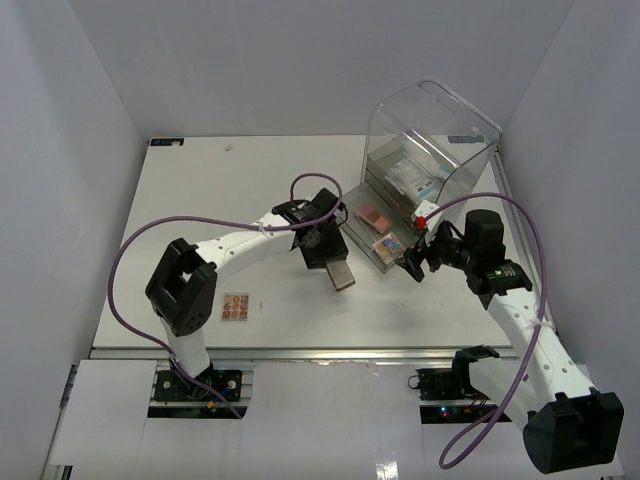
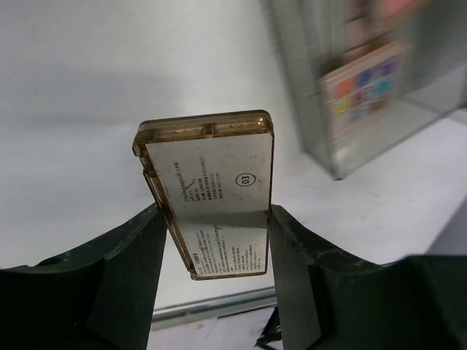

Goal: Organize the makeup

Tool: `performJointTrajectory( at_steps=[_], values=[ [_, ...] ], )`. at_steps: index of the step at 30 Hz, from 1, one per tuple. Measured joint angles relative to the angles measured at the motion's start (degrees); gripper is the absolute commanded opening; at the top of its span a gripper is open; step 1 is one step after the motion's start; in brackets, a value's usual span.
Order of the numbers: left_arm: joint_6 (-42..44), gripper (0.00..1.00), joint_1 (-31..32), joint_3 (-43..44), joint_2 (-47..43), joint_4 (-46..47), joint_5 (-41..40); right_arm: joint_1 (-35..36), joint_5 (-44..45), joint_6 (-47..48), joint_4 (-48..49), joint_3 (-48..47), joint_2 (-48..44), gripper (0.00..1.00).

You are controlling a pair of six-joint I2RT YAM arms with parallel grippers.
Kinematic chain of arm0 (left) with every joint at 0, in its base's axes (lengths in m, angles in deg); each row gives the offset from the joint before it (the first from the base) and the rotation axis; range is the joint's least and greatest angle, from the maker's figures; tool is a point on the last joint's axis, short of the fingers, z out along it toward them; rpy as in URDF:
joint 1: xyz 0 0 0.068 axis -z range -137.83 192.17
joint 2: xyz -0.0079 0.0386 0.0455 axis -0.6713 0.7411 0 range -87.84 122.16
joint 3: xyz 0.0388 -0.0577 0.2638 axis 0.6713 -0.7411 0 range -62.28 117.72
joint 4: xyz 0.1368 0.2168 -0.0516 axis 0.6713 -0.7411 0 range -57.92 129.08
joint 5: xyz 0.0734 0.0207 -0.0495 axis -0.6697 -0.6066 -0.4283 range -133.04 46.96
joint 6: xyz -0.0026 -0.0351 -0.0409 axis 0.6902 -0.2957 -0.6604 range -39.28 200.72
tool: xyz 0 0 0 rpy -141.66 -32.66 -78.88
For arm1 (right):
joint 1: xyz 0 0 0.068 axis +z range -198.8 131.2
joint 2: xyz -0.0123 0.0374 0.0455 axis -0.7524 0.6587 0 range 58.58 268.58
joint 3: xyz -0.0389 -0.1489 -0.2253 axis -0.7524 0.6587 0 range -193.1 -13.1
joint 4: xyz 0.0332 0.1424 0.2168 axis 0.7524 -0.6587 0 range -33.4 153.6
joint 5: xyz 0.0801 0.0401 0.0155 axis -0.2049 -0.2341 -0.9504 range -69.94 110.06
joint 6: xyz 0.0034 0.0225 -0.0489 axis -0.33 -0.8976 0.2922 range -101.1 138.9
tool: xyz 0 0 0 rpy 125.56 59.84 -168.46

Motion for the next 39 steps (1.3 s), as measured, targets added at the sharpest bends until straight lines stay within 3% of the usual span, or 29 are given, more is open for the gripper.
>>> performJointTrajectory(
  at_steps=[11, 19, 25, 26, 27, 28, 29, 39],
  values=[
    [6.2, 0.09, -8.0, 29.3, 19.9, 2.8, 9.9, -2.4, -0.1, 0.0, 0.0, 0.2, -0.4, 0.9],
    [4.5, 0.18, -10.9, 41.7, 31.7, 2.8, 15.8, -3.2, -0.5, 0.0, 0.0, 0.2, -0.5, 0.9],
    [2.8, 0.31, -10.7, 43.6, 34.0, 4.9, 19.3, -3.5, -0.5, 0.0, 0.0, 0.2, -0.5, 0.9],
    [2.6, 0.34, -10.6, 43.6, 34.2, 5.4, 19.7, -3.5, -0.5, 0.0, 0.0, 0.2, -0.5, 0.9],
    [2.3, 0.65, -10.6, 43.6, 34.4, 6.0, 20.2, -3.5, -0.5, 0.0, 0.0, 0.2, -0.5, 0.9],
    [2.1, 0.87, -10.6, 43.6, 34.6, 6.4, 20.7, -3.5, -0.5, 0.0, 0.0, 0.2, -0.5, 0.9],
    [1.8, 0.98, -10.6, 43.6, 34.8, 6.9, 21.1, -3.5, -0.5, 0.0, 0.0, 0.2, -0.5, 0.9],
    [1.1, 0.98, -10.6, 43.1, 35.0, 11.5, 23.6, -4.0, -0.8, 0.0, 0.0, 0.2, -0.8, 0.9]
  ],
)
